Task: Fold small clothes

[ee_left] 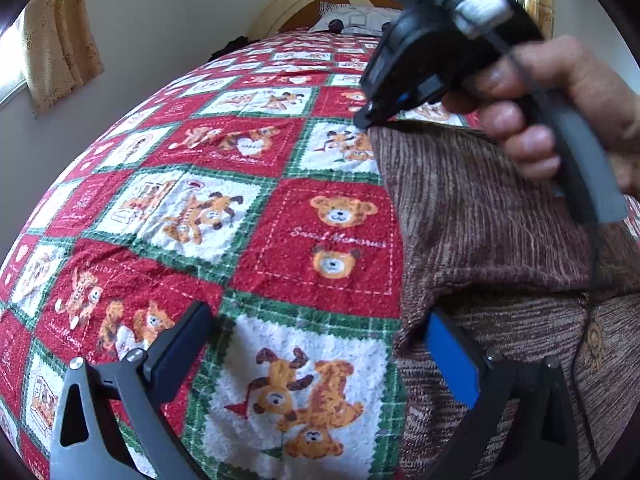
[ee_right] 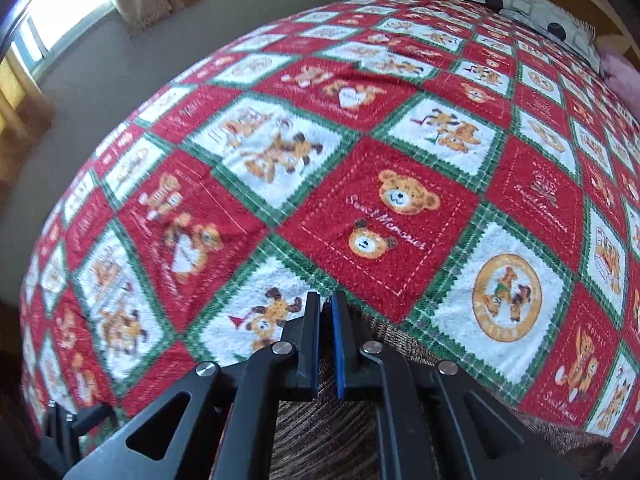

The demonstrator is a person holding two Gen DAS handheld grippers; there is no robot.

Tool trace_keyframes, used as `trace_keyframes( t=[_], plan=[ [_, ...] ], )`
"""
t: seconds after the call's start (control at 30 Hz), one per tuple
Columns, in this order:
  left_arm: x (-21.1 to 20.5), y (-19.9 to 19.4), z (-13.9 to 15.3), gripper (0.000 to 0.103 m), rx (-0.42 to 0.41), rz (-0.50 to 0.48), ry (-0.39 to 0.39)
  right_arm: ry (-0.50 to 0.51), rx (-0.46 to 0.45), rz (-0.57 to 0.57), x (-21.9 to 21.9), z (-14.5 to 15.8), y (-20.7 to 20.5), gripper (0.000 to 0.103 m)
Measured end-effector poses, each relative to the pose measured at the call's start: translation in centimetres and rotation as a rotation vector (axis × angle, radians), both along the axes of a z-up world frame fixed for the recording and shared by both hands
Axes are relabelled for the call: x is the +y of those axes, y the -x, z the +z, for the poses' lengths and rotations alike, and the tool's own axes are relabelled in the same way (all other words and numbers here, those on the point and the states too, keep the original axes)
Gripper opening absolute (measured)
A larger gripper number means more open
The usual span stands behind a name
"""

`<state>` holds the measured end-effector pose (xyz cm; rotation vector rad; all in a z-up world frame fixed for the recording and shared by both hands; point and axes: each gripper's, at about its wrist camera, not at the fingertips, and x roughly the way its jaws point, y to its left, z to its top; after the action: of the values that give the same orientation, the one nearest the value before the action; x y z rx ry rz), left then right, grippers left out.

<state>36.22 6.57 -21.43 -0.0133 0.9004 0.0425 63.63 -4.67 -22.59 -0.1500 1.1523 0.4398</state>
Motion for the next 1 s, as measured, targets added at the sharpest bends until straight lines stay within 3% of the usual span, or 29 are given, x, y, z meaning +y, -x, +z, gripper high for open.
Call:
trace_keyframes(
  t=[0.07,0.13,0.17,0.2,0.3,0.4,0.47,0.57,0.7,0.73,0.87,1.0],
  plan=[
    [-0.2,0.0,0.0,0.103,0.000,-0.002,-0.012,-0.010,-0.014,0.001,-0.5,0.6,0.5,0.008],
    [-0.3,0.0,0.0,0.103,-0.001,-0.004,-0.011,-0.015,-0.021,-0.037,-2.0,1.6,1.7,0.026],
    [-0.2,-0.1,0.1,0.103,0.000,-0.005,-0.004,-0.034,-0.028,-0.046,-2.7,2.2,2.6,0.046],
    [0.0,0.0,0.1,0.103,-0.001,-0.006,0.006,-0.057,-0.037,-0.050,-3.7,2.9,3.8,0.054],
    [0.8,1.5,1.5,0.103,-0.072,0.006,0.055,-0.115,-0.055,-0.051,-7.5,4.9,9.1,0.054],
    [1.4,4.1,3.9,0.103,-0.172,-0.005,0.111,-0.088,-0.092,-0.067,-11.8,6.0,15.2,0.054],
    [1.2,4.7,5.0,0.103,-0.231,0.011,0.098,-0.084,-0.103,-0.091,-14.8,5.9,19.3,0.055],
    [-0.2,2.3,4.8,0.103,-0.166,-0.007,-0.009,-0.078,-0.099,-0.129,-17.3,4.9,22.7,0.055],
    [-1.4,-1.0,1.1,0.103,0.011,0.003,-0.088,-0.041,-0.006,-0.218,-19.6,1.1,23.8,0.055],
    [-1.6,-0.9,0.6,0.103,0.033,0.004,-0.098,-0.017,-0.056,-0.239,-19.9,1.0,24.3,0.055],
    [-1.7,1.2,2.1,0.103,-0.008,0.033,-0.113,-0.124,-0.077,-0.282,-20.8,2.2,26.1,0.055],
    [-2.1,4.5,4.3,0.103,-0.063,0.032,-0.078,-0.115,-0.127,-0.280,-20.6,3.8,29.3,0.055]
  ],
)
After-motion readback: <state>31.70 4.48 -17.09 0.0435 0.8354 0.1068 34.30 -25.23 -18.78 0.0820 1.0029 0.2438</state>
